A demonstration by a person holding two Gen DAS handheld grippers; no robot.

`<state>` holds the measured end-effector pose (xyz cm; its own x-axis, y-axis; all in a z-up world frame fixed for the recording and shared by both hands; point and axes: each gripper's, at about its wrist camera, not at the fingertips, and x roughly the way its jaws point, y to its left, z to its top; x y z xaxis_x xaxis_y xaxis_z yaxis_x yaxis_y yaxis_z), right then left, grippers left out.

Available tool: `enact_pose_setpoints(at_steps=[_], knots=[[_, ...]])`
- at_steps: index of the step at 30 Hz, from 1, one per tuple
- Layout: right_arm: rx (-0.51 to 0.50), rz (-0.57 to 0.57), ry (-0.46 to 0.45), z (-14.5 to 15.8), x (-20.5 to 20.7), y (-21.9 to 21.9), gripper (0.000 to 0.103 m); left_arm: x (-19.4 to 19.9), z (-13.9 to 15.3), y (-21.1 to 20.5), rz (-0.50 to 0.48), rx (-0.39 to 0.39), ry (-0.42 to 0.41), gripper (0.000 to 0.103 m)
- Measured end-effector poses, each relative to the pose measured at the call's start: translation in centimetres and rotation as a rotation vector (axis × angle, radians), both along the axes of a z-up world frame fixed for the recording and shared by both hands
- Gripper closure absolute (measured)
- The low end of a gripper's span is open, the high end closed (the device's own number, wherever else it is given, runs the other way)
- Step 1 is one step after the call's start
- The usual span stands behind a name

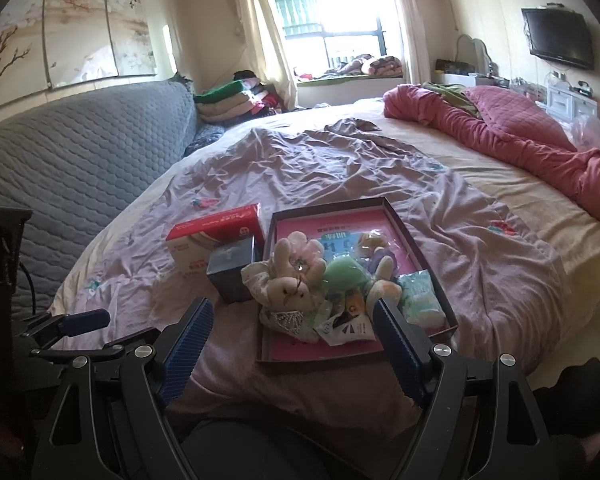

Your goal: Organize soft objects

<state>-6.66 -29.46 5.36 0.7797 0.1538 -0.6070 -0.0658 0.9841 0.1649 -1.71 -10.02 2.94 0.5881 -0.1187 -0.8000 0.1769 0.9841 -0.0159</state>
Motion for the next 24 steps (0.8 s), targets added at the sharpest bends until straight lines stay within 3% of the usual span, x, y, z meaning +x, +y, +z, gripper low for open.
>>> enact_pose_setpoints(at_steps=[24], knots=[[-0.009,0.014,0.04,-1.3,0.3,0.4,0.02,-0.2,-0.6,-0.1,0.004,0.012,0.016,0.026]])
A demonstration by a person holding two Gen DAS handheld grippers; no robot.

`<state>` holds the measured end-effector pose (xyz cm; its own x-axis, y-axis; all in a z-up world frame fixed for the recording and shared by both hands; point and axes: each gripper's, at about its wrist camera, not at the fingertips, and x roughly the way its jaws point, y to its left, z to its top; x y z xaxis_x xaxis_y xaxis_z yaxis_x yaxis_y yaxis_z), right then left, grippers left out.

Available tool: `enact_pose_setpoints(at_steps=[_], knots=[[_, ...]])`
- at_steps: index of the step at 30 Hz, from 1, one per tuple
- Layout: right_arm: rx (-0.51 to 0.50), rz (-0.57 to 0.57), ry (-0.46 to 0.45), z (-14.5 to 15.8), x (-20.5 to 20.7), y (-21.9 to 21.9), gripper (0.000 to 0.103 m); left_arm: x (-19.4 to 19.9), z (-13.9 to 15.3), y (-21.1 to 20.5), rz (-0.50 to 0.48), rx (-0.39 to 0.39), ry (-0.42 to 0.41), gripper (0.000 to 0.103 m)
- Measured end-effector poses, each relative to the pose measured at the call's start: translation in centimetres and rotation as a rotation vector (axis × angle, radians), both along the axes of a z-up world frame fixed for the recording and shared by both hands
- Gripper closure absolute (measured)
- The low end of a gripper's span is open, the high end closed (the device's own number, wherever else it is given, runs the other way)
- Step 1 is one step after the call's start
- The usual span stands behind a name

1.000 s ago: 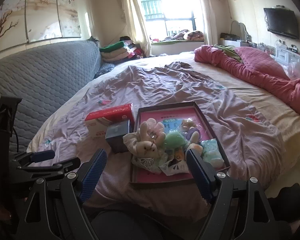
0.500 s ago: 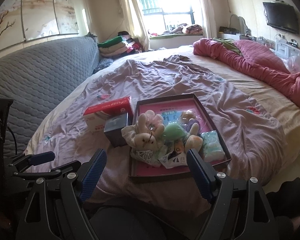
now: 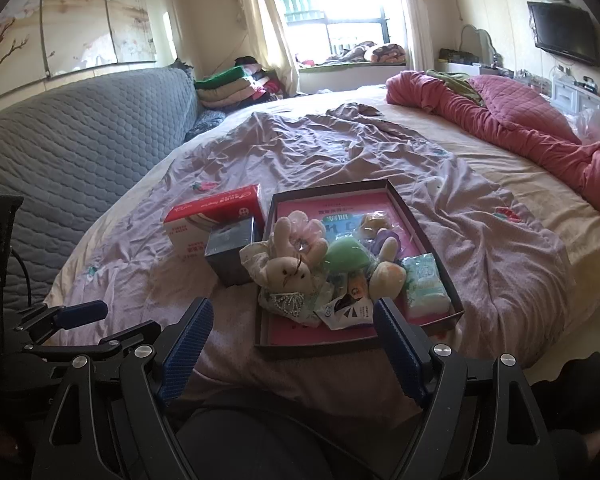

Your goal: Organize soft objects

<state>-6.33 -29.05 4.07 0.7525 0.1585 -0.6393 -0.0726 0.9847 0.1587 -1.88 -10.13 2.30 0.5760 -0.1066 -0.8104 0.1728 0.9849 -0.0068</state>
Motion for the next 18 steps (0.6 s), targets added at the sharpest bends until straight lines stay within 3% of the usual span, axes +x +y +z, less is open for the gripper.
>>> enact_pose_setpoints(at_steps=[18], knots=[[-0.003,0.01,-0.004,-0.04,-0.05,0.05,0.02,-0.02,-0.04,0.18,0.016,0.013,-0.005,0.026]])
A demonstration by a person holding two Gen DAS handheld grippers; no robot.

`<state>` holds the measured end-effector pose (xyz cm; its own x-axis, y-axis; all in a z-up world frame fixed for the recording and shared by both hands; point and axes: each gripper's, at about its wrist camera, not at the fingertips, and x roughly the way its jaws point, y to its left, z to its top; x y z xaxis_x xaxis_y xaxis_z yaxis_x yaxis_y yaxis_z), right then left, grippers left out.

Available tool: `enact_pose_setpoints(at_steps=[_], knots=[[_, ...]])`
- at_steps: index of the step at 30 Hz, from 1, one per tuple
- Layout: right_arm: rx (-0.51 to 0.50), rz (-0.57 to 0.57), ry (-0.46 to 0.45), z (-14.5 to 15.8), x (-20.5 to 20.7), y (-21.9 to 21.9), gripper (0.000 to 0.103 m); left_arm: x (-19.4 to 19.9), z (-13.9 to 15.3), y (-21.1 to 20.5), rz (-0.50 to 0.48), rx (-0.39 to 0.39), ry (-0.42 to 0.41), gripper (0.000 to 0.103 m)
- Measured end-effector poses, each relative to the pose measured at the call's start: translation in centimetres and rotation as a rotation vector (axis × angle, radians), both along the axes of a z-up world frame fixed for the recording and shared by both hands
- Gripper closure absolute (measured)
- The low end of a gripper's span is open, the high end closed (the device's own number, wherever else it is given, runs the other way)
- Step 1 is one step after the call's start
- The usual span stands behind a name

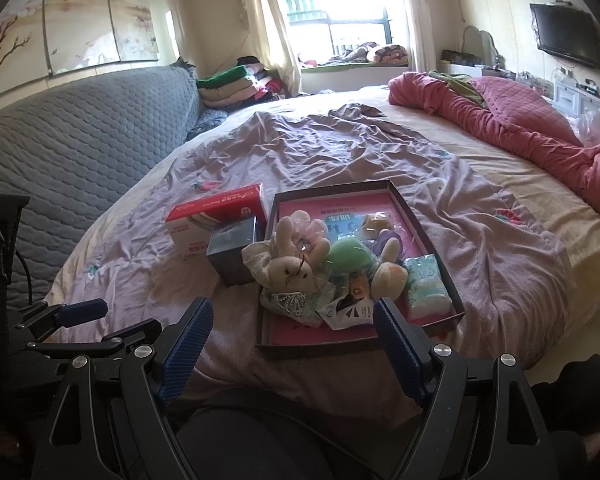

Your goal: Organize soft objects

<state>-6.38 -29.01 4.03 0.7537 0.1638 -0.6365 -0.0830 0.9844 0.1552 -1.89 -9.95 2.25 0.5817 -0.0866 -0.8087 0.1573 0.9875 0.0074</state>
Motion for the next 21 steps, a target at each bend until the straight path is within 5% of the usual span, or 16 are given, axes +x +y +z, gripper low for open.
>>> enact_pose_setpoints(at_steps=[21], knots=[[0.013,-0.004,0.005,-0.02,-0.11,-0.26,0.02,0.31,-0.61,-0.07,0.004,0.019,0.019,0.026]])
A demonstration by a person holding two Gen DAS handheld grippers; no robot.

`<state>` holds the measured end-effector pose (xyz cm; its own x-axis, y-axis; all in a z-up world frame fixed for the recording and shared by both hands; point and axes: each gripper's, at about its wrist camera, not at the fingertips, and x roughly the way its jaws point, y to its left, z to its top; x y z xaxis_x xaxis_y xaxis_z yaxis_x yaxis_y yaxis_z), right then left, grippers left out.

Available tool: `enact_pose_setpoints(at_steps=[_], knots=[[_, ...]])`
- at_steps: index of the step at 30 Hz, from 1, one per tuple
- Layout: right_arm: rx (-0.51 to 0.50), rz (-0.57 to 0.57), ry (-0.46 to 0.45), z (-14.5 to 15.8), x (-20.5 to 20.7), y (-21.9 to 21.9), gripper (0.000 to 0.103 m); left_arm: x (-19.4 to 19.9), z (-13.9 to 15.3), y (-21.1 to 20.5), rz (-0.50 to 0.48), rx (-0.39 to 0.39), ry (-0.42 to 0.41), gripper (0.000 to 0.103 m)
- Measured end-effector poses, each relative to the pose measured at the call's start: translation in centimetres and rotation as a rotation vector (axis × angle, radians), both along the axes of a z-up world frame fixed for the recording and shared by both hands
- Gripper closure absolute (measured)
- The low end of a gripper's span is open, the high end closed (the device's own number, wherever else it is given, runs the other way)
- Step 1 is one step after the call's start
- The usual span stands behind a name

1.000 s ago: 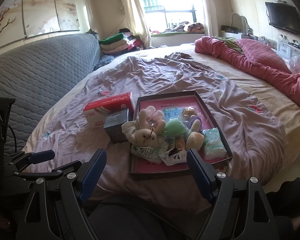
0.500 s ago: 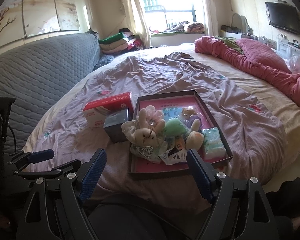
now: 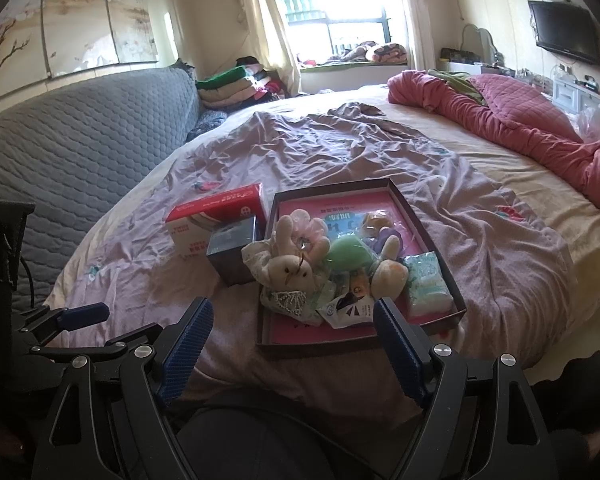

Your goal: Organize soft objects

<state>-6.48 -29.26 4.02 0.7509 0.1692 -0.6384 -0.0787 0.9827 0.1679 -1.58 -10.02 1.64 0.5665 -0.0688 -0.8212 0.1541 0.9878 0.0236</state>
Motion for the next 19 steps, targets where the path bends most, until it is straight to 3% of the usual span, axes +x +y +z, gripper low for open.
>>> enact_pose_setpoints(at_steps=[14,19], knots=[[0.004,0.001,0.004,-0.42,0.22,0.06,0.02,0.14,-0.46,0.34,0.015,0.001,0.013,0.026],[0.007,0.003,0.0,-0.86,0.11,-0.02,0.02,0.54,-0.57,0.79,0.011,0.003,-0.016,0.026]])
